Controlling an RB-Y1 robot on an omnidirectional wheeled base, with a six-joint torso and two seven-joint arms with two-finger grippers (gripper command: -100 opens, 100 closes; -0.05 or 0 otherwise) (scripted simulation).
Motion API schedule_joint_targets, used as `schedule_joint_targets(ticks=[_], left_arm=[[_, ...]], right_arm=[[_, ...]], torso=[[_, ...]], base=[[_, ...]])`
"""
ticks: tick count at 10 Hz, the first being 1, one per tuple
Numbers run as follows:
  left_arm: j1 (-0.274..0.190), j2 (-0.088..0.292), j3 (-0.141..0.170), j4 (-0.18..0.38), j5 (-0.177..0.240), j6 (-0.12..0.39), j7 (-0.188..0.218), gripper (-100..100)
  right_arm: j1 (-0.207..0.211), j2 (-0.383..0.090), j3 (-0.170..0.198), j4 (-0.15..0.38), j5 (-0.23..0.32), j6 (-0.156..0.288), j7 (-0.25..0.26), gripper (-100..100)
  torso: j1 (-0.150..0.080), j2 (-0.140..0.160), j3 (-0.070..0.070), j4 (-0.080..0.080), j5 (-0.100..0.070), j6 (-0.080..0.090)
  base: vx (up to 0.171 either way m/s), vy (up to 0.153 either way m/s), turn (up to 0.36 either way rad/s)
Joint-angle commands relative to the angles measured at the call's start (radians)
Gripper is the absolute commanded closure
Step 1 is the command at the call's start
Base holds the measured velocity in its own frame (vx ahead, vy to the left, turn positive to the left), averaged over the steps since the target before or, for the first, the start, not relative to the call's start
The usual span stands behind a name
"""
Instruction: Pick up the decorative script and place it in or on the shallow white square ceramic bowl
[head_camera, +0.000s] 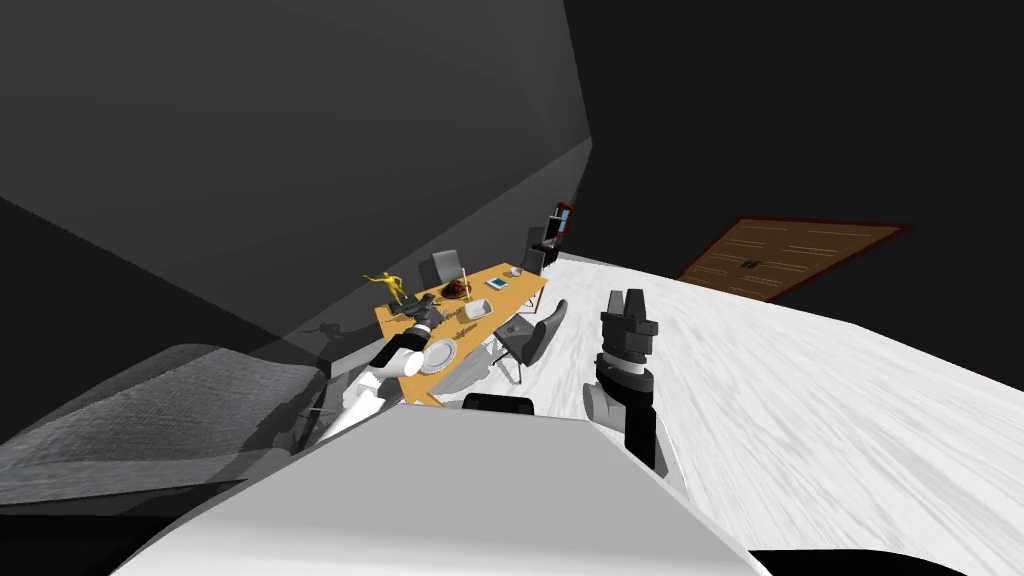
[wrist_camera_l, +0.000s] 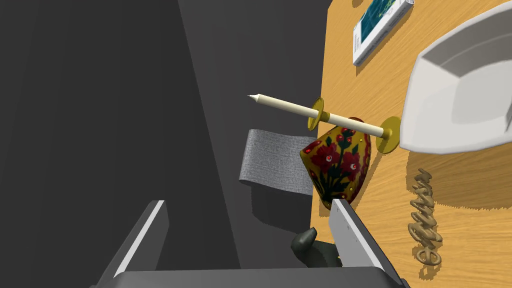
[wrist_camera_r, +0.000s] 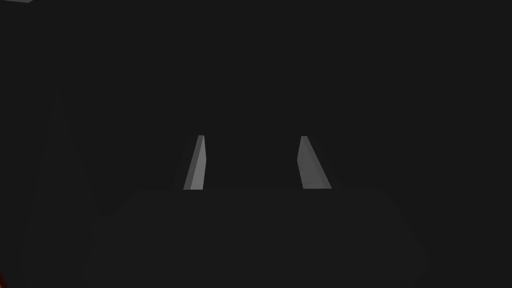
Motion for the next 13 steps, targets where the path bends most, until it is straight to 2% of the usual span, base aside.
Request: schedule_joint_targets(ticks=[1, 3, 4, 5, 6, 7, 8, 9, 10, 11, 12, 13], left_arm=[[-0.020, 0.020, 0.013, 0.050, 0.040, 0.050, 0.021, -100], [-0.020, 0.020, 0.013, 0.053, 0.040, 0.066, 0.021, -100], [-0.035, 0.037, 0.022, 0.101, 0.075, 0.103, 0.040, -100], [-0.035, 0.037, 0.022, 0.101, 0.075, 0.114, 0.040, -100], [-0.050, 0.053, 0.032, 0.145, 0.109, 0.152, 0.058, -100], [-0.050, 0.053, 0.032, 0.149, 0.109, 0.161, 0.058, -100], [-0.063, 0.069, 0.042, 0.178, 0.144, 0.207, 0.077, -100], [-0.063, 0.069, 0.042, 0.197, 0.144, 0.207, 0.077, -100], [-0.076, 0.084, 0.053, 0.229, 0.179, 0.251, 0.095, -100], [-0.076, 0.084, 0.053, 0.245, 0.179, 0.251, 0.095, -100], [-0.088, 0.099, 0.063, 0.275, 0.212, 0.294, 0.114, -100], [-0.088, 0.099, 0.063, 0.293, 0.213, 0.294, 0.114, -100]], right_arm=[[0.000, 0.000, 0.000, 0.000, 0.000, 0.000, 0.000, 0], [0.000, 0.000, 0.000, 0.000, 0.000, 0.000, 0.000, 0], [0.000, 0.000, 0.000, 0.000, 0.000, 0.000, 0.000, 0], [0.000, 0.000, 0.000, 0.000, 0.000, 0.000, 0.000, 0], [0.000, 0.000, 0.000, 0.000, 0.000, 0.000, 0.000, 0], [0.000, 0.000, 0.000, 0.000, 0.000, 0.000, 0.000, 0], [0.000, 0.000, 0.000, 0.000, 0.000, 0.000, 0.000, 0], [0.000, 0.000, 0.000, 0.000, 0.000, 0.000, 0.000, 0], [0.000, 0.000, 0.000, 0.000, 0.000, 0.000, 0.000, 0], [0.000, 0.000, 0.000, 0.000, 0.000, 0.000, 0.000, 0], [0.000, 0.000, 0.000, 0.000, 0.000, 0.000, 0.000, 0], [0.000, 0.000, 0.000, 0.000, 0.000, 0.000, 0.000, 0]], torso=[[0.000, 0.000, 0.000, 0.000, 0.000, 0.000], [0.000, 0.000, 0.000, 0.000, 0.000, 0.000], [0.000, 0.000, 0.000, 0.000, 0.000, 0.000], [0.000, 0.000, 0.000, 0.000, 0.000, 0.000], [0.000, 0.000, 0.000, 0.000, 0.000, 0.000], [0.000, 0.000, 0.000, 0.000, 0.000, 0.000], [0.000, 0.000, 0.000, 0.000, 0.000, 0.000], [0.000, 0.000, 0.000, 0.000, 0.000, 0.000], [0.000, 0.000, 0.000, 0.000, 0.000, -0.001], [0.000, 0.000, 0.000, 0.000, 0.000, 0.000], [0.000, 0.000, 0.000, 0.000, 0.000, -0.001], [0.000, 0.000, 0.000, 0.000, 0.000, 0.000]], base=[[-0.001, -0.004, -0.172], [0.000, 0.000, -0.056], [0.000, -0.005, -0.205], [-0.001, 0.000, -0.106], [0.001, -0.004, -0.185], [0.001, 0.001, -0.096], [0.002, -0.004, -0.211], [0.003, 0.003, -0.106], [0.004, -0.002, -0.193], [0.003, 0.003, -0.094], [0.006, -0.001, -0.178], [0.005, 0.004, -0.103]])
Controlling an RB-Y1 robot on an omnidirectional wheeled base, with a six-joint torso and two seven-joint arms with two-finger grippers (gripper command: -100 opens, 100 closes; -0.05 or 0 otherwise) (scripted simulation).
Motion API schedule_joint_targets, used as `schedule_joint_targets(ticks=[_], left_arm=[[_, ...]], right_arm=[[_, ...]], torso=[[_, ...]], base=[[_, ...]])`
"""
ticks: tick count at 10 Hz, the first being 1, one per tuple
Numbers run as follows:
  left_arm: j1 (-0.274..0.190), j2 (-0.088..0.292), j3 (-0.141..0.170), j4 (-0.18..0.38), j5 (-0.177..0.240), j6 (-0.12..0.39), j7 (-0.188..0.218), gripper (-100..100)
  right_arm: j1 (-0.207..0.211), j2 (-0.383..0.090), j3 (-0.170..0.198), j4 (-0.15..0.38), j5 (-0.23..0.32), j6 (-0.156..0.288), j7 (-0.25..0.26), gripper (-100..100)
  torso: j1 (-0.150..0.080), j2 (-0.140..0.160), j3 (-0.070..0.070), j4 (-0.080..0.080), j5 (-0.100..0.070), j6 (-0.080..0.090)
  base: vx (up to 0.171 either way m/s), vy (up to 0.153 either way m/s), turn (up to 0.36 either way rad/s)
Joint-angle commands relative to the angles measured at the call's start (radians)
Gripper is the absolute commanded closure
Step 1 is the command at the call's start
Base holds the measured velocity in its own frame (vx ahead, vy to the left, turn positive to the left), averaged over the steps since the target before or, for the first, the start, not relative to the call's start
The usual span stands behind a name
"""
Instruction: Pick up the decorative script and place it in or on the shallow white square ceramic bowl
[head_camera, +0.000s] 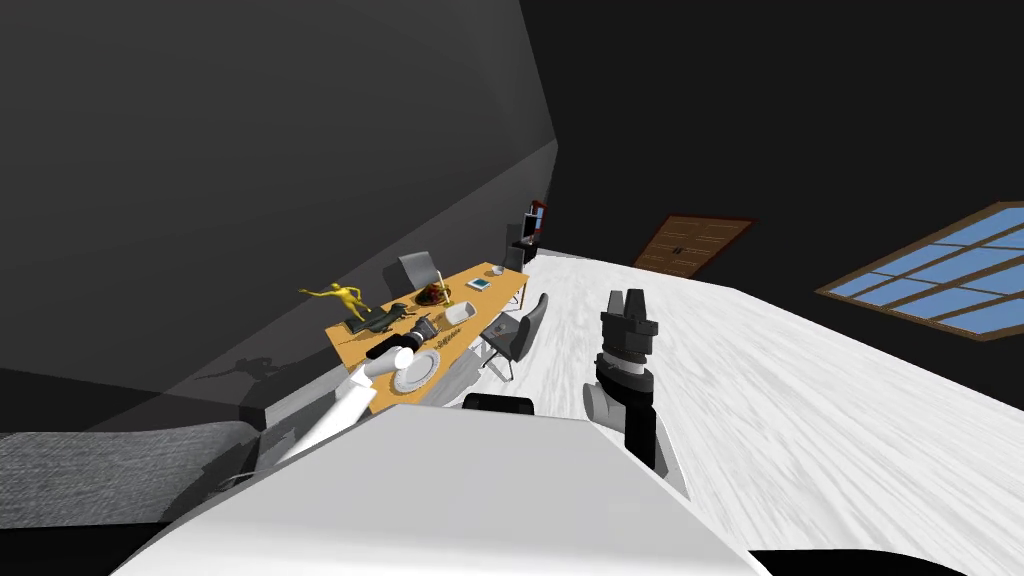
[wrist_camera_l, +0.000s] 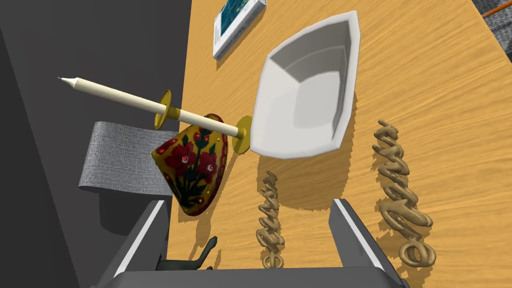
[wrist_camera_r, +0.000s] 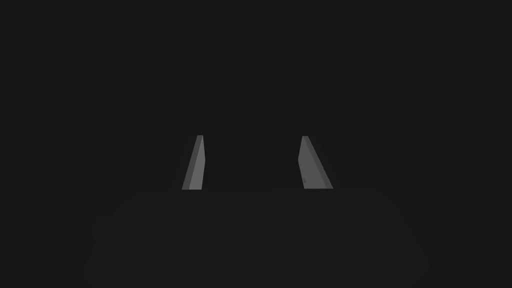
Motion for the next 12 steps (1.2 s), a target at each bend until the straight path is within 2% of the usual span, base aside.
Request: schedule_joint_targets(ticks=[1, 3, 4, 5, 6, 7, 8, 9, 10, 11, 12], left_arm=[[-0.016, 0.020, 0.013, 0.050, 0.041, 0.050, 0.023, -100], [-0.016, 0.020, 0.013, 0.064, 0.041, 0.050, 0.023, -100], [-0.026, 0.034, 0.023, 0.094, 0.074, 0.090, 0.042, -100], [-0.026, 0.034, 0.023, 0.112, 0.074, 0.090, 0.042, -100], [-0.035, 0.047, 0.034, 0.154, 0.106, 0.127, 0.061, -100], [-0.035, 0.047, 0.034, 0.159, 0.106, 0.127, 0.061, -100], [-0.044, 0.060, 0.045, 0.205, 0.138, 0.159, 0.079, -100], [-0.044, 0.060, 0.045, 0.205, 0.138, 0.163, 0.079, -100], [-0.051, 0.072, 0.055, 0.245, 0.168, 0.196, 0.097, -100], [-0.051, 0.072, 0.055, 0.251, 0.168, 0.196, 0.097, -100], [-0.058, 0.083, 0.066, 0.290, 0.197, 0.228, 0.115, -100]], right_arm=[[0.000, 0.000, 0.000, 0.000, 0.000, 0.000, 0.000, 0], [0.000, 0.000, 0.000, 0.000, 0.000, 0.000, 0.000, 0], [0.000, 0.000, 0.000, 0.000, 0.000, 0.000, 0.000, 0], [0.000, 0.000, 0.000, 0.000, 0.000, 0.000, 0.000, 0], [0.000, 0.000, 0.000, 0.000, 0.000, 0.000, 0.000, 0], [0.000, 0.000, 0.000, 0.000, 0.000, 0.000, 0.000, 0], [0.000, 0.000, 0.000, 0.000, 0.000, 0.000, 0.000, 0], [0.000, 0.000, 0.000, 0.000, 0.000, 0.000, 0.000, 0], [0.000, 0.000, 0.000, 0.000, 0.000, 0.000, 0.000, 0], [0.000, 0.000, 0.000, 0.000, 0.000, 0.000, 0.000, 0], [0.000, 0.000, 0.000, 0.000, 0.000, 0.000, 0.000, 0]], torso=[[0.000, 0.000, 0.000, 0.000, 0.000, 0.000], [0.000, 0.000, 0.000, 0.000, 0.000, 0.000], [0.000, 0.000, 0.000, 0.000, 0.000, 0.000], [0.000, 0.000, 0.000, 0.000, 0.000, 0.000], [0.000, 0.000, 0.000, 0.000, 0.000, 0.000], [0.000, 0.000, 0.000, 0.000, 0.000, 0.000], [0.000, 0.000, 0.000, 0.000, 0.000, 0.000], [0.000, 0.000, 0.000, 0.000, 0.000, 0.000], [0.000, 0.000, 0.000, 0.000, 0.000, 0.000], [0.000, 0.000, 0.000, 0.000, 0.000, 0.000], [0.000, 0.000, 0.000, 0.000, 0.000, 0.000]], base=[[0.007, 0.002, -0.191], [0.005, 0.005, -0.048], [0.006, 0.000, -0.152], [0.007, 0.006, -0.115], [0.010, 0.007, -0.209], [0.008, 0.010, -0.113], [0.011, 0.006, -0.193], [0.010, 0.010, -0.098], [0.012, 0.010, -0.168], [0.008, 0.012, -0.091], [0.010, 0.011, -0.169]])
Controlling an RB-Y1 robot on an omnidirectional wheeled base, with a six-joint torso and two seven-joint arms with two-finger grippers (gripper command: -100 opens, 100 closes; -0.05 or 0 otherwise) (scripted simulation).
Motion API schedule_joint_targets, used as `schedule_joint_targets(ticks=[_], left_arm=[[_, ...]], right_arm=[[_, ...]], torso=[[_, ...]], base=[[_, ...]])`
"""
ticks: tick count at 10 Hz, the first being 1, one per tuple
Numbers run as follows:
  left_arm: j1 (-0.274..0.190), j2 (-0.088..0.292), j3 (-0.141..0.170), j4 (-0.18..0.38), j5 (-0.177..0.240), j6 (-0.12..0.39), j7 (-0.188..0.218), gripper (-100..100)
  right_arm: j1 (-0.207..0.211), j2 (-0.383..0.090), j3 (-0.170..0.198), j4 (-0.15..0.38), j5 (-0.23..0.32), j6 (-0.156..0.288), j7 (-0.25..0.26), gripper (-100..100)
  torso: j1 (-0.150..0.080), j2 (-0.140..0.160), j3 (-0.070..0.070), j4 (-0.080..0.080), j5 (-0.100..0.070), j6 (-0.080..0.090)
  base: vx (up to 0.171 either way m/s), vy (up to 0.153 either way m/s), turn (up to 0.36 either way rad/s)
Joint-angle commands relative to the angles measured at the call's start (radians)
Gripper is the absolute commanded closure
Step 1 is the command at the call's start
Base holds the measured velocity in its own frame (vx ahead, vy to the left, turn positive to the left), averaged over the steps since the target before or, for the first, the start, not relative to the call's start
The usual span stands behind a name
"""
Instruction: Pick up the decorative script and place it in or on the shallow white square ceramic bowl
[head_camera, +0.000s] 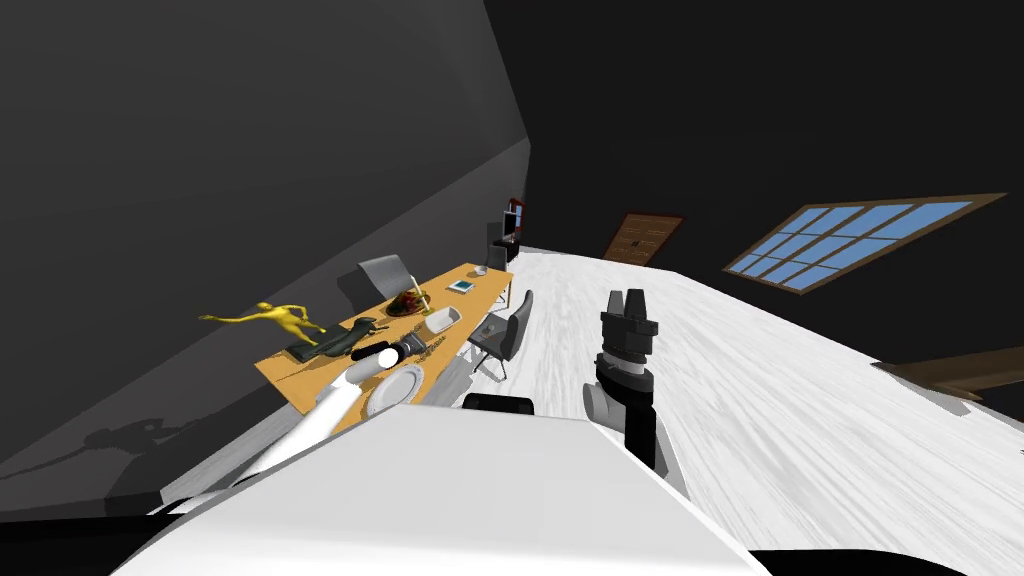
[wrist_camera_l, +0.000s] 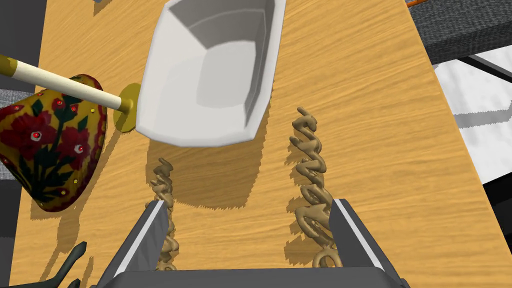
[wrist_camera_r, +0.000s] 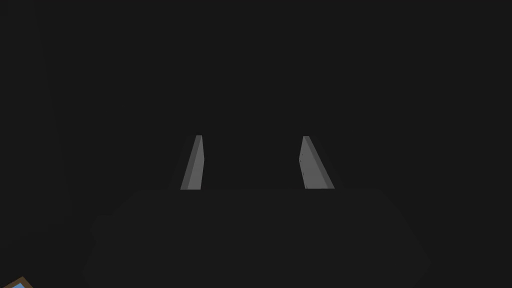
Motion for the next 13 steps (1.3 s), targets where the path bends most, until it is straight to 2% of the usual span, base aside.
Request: schedule_joint_targets(ticks=[1, 3, 4, 7, 8, 13], left_arm=[[-0.009, 0.001, 0.001, 0.037, 0.016, 0.010, 0.005, -100], [-0.019, 0.021, 0.021, 0.109, 0.071, 0.066, 0.039, -100], [-0.019, 0.021, 0.021, 0.121, 0.071, 0.066, 0.039, -100], [-0.030, 0.044, 0.049, 0.228, 0.143, 0.135, 0.084, -100], [-0.030, 0.044, 0.049, 0.232, 0.143, 0.135, 0.084, -100], [-0.037, 0.067, 0.082, 0.363, 0.226, 0.205, 0.139, -100]], right_arm=[[0.000, 0.000, 0.000, 0.000, 0.000, 0.000, 0.000, 0], [0.000, 0.000, 0.000, 0.000, 0.000, 0.000, 0.000, 0], [0.000, 0.000, 0.000, 0.000, 0.000, 0.000, 0.000, 0], [0.000, 0.000, 0.000, 0.000, 0.000, 0.000, 0.000, 0], [0.000, 0.000, 0.000, 0.000, 0.000, 0.000, 0.000, 0], [0.000, 0.000, 0.000, 0.000, 0.000, 0.000, 0.000, 0]], torso=[[0.000, 0.000, 0.000, 0.000, 0.000, 0.000], [0.000, 0.000, 0.000, 0.000, 0.000, 0.000], [0.000, -0.001, 0.000, 0.000, 0.000, 0.000], [0.001, -0.001, 0.000, 0.000, 0.000, 0.000], [0.001, -0.001, 0.000, 0.000, 0.000, 0.000], [0.000, -0.001, 0.000, 0.000, 0.000, -0.001]], base=[[0.010, 0.014, -0.102], [0.018, 0.016, -0.238], [0.016, 0.019, -0.069], [0.016, 0.024, -0.194], [0.013, 0.023, -0.059], [0.016, 0.019, -0.148]])
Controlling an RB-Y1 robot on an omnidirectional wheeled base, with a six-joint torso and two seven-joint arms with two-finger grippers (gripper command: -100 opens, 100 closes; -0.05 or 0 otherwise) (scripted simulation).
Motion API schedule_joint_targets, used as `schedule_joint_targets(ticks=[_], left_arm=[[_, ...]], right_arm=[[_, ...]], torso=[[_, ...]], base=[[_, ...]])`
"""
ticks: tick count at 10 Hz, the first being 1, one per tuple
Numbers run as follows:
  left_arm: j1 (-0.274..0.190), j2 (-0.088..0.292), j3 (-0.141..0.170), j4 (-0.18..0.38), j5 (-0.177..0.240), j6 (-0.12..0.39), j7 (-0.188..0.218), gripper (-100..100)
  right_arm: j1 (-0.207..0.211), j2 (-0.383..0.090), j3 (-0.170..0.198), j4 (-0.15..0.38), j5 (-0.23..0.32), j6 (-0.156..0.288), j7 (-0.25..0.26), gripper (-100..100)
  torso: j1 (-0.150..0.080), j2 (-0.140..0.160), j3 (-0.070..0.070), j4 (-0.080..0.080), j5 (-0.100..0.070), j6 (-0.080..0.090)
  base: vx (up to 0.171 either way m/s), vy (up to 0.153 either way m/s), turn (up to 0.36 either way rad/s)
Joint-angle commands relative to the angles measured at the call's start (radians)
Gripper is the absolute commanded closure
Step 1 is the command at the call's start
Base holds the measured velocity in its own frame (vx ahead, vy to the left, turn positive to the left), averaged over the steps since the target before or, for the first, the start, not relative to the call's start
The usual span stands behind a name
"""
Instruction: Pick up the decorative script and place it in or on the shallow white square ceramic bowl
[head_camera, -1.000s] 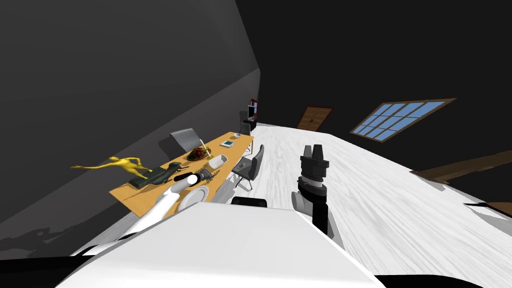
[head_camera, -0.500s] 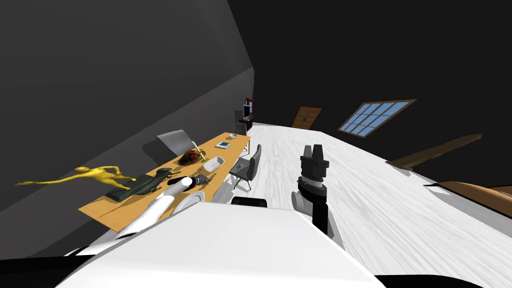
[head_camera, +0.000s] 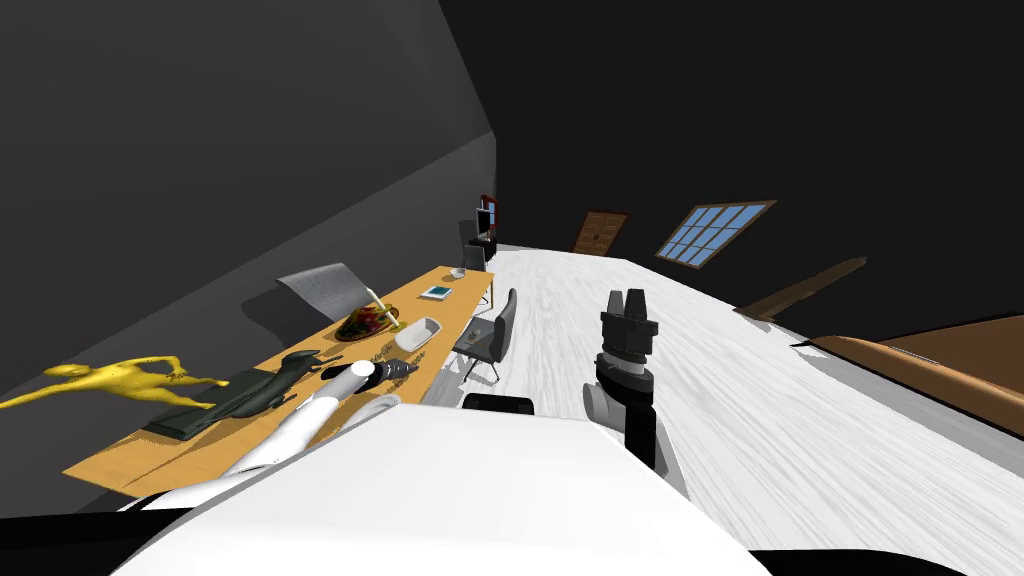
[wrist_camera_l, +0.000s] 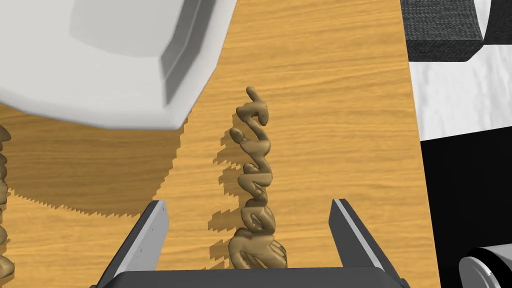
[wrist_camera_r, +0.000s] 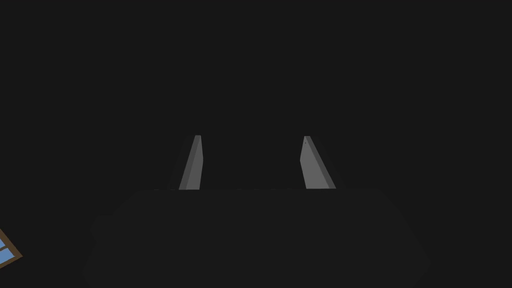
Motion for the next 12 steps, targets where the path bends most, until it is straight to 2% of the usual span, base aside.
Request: schedule_joint_targets(ticks=[1, 2, 3, 4, 5, 6, 7, 8, 9, 12], left_arm=[[-0.001, 0.002, 0.007, 0.028, 0.015, 0.015, 0.017, -100], [-0.001, 0.004, 0.010, 0.040, 0.023, 0.020, 0.023, -100], [0.003, 0.003, 0.008, 0.026, 0.016, 0.017, 0.022, -100], [0.003, 0.003, 0.008, 0.027, 0.017, 0.019, 0.023, 0], [-0.007, -0.028, 0.005, 0.045, 0.001, -0.009, 0.013, -100], [-0.009, -0.034, 0.005, 0.049, -0.002, -0.014, 0.011, -100], [-0.017, -0.059, 0.003, 0.064, -0.016, -0.036, 0.003, -100], [-0.012, -0.050, 0.000, 0.049, -0.018, -0.024, 0.020, -100], [-0.013, -0.053, 0.000, 0.050, -0.020, -0.029, 0.019, 100], [-0.013, -0.053, -0.001, 0.050, -0.019, -0.027, 0.019, 100]], right_arm=[[0.000, 0.000, 0.000, 0.000, 0.000, 0.000, 0.000, 0], [0.000, 0.000, 0.000, 0.000, 0.000, 0.000, 0.000, 0], [0.000, 0.000, 0.000, 0.000, 0.000, 0.000, 0.000, 0], [0.000, 0.000, 0.000, 0.000, 0.000, 0.000, 0.000, 0], [0.000, 0.000, 0.000, 0.000, 0.000, 0.000, 0.000, 0], [0.000, 0.000, 0.000, 0.000, 0.000, 0.000, 0.000, 0], [0.000, 0.000, 0.000, 0.000, 0.000, 0.000, 0.000, 0], [0.000, 0.000, 0.000, 0.000, 0.000, 0.000, 0.000, 0], [0.000, 0.000, 0.000, 0.000, 0.000, 0.000, 0.000, 0], [0.000, 0.000, 0.000, 0.000, 0.000, 0.000, 0.000, 0]], torso=[[0.000, 0.000, 0.000, 0.000, 0.000, 0.000], [0.000, 0.000, 0.000, 0.000, 0.000, 0.000], [0.000, 0.000, 0.000, 0.000, 0.000, 0.000], [-0.001, 0.001, 0.000, 0.000, 0.000, 0.000], [-0.001, 0.001, 0.000, 0.000, 0.000, 0.000], [0.001, 0.000, 0.000, 0.000, 0.000, 0.000], [0.002, -0.001, -0.001, 0.000, 0.001, 0.000], [0.003, -0.002, -0.001, 0.000, 0.001, 0.000], [0.001, -0.001, 0.000, 0.000, 0.000, 0.000], [-0.001, 0.000, 0.000, 0.000, 0.000, 0.000]], base=[[0.010, 0.017, -0.109], [0.008, 0.013, -0.098], [0.003, 0.007, -0.017], [0.000, 0.000, 0.000], [0.021, 0.042, 0.003], [0.034, 0.065, -0.008], [0.040, 0.075, -0.003], [0.018, 0.034, -0.007], [0.003, 0.006, 0.000], [0.000, 0.000, 0.000]])
